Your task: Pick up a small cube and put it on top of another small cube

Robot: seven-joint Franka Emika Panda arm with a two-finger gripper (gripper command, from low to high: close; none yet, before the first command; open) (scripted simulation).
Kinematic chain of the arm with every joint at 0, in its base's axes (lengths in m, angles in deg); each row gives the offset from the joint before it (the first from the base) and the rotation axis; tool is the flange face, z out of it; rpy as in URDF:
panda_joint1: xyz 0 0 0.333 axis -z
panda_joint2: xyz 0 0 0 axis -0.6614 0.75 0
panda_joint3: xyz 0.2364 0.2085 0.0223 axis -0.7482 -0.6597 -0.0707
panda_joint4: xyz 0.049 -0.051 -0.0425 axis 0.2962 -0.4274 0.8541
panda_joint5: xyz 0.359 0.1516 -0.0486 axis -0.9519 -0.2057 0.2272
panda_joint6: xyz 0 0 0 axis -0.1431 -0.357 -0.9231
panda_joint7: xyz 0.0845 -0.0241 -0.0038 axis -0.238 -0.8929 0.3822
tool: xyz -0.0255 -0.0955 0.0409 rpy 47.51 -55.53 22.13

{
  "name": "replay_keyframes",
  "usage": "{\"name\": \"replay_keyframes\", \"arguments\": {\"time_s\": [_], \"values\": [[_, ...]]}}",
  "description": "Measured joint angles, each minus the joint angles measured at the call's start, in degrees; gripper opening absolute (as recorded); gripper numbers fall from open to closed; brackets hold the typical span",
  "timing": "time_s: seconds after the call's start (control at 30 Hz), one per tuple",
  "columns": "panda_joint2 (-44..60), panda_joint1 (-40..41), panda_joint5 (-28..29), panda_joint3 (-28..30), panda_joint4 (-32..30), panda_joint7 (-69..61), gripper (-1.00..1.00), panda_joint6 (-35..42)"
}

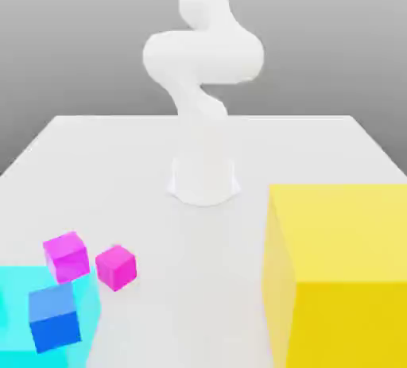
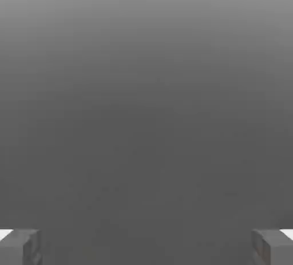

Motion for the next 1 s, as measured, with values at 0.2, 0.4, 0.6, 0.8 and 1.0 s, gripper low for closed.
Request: {"name": "replay_keyframes", "arguments": {"time_s": [0.2, 0.4, 0.6, 0.8, 1.0], "values": [[11.82, 6.24, 2.98, 1.16, -9.34, 5.57, 0.00, -8.63], [23.88, 12.09, 4.70, 3.74, -18.78, 10.33, 0.00, -17.50], [38.49, 16.62, 0.89, 8.00, -29.05, 11.52, 0.00, -28.21], [51.34, 19.81, -6.75, 3.81, -28.58, 6.73, 0.00, -38.51], [55.40, 21.81, -7.36, 1.68, -27.90, 6.19, -1.00, -41.86]]}}
